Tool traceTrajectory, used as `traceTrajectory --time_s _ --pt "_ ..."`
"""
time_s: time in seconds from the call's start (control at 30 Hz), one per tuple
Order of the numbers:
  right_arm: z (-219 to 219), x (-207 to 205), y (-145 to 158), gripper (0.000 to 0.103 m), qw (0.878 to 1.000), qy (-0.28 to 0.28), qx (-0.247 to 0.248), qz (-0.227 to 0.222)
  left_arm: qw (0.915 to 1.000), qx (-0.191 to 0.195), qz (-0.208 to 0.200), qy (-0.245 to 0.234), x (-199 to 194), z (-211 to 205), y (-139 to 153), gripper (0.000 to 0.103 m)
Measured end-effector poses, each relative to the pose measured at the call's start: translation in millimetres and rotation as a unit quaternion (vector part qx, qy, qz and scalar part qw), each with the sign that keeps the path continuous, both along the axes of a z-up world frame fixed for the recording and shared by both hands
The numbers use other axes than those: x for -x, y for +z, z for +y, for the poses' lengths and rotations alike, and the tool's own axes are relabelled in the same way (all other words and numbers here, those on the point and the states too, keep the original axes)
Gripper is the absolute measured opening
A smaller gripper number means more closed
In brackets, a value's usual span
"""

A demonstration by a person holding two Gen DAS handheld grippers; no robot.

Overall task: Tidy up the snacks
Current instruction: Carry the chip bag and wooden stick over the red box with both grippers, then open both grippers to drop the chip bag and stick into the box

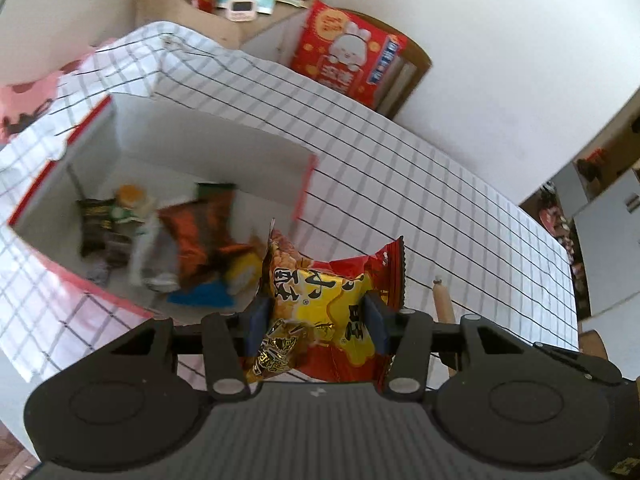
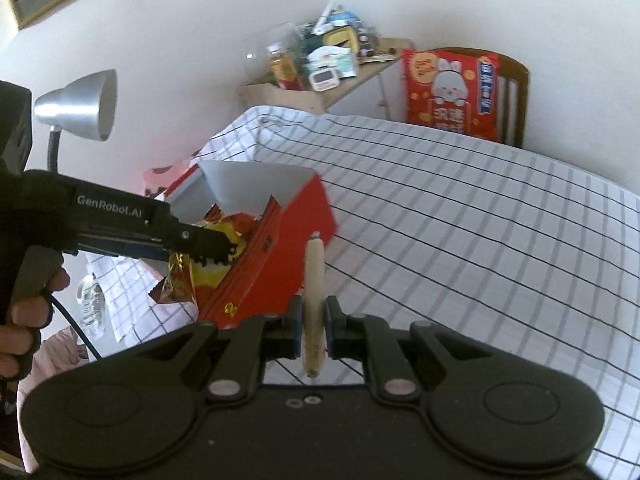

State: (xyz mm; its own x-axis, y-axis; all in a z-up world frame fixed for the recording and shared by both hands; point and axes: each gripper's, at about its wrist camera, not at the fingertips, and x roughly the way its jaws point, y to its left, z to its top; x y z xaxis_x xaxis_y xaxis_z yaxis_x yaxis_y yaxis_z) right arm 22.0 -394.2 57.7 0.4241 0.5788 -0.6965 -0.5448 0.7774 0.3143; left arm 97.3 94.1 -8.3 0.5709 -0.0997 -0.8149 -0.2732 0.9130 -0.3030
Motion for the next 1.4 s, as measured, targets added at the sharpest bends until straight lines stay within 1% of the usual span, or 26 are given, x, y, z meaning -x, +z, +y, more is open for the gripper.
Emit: traceTrajectory --time_s 0.23,0.43,0.6,0.7,0.77,0.83,0.93,1.03,1.2,1.4 --pt "54 -2 2 0.009 1.000 0.024 0.002 -0.009 0.9989 -0.011 -0.002 0.045 9 54 -1 0.049" --pt "99 -14 -3 0.009 0.999 0.032 0.016 -0.014 0.9969 -0.026 0.003 0.074 3 96 -8 0.050" --pt "133 -26 -12 0.009 0.999 0.034 0.028 -0.012 0.9950 -0.045 0.009 0.088 -7 126 -17 0.050" --pt "147 -34 -21 0.009 0.999 0.030 0.035 -0.004 0.9946 -0.056 0.013 0.087 -16 138 -23 0.050" --pt "156 -39 -26 0.009 0.999 0.028 0.039 -0.001 0.9934 -0.068 0.016 0.091 -21 144 -27 0.050" --pt "164 -43 -30 0.009 0.998 0.032 0.047 -0.006 0.9935 -0.070 0.021 0.088 -27 151 -33 0.050" --pt "175 -50 -38 0.009 0.998 0.030 0.062 -0.001 0.9935 -0.077 0.035 0.077 -39 155 -46 0.050" --pt "179 -53 -46 0.009 0.997 0.029 0.068 0.008 0.9939 -0.072 0.050 0.066 -47 157 -59 0.050" --pt "180 -53 -53 0.017 0.997 0.030 0.069 0.017 0.9935 -0.076 0.065 0.055 -54 155 -76 0.051" --pt "178 -47 -51 0.022 0.997 0.036 0.060 0.025 0.9939 -0.076 0.066 0.045 -52 149 -84 0.052"
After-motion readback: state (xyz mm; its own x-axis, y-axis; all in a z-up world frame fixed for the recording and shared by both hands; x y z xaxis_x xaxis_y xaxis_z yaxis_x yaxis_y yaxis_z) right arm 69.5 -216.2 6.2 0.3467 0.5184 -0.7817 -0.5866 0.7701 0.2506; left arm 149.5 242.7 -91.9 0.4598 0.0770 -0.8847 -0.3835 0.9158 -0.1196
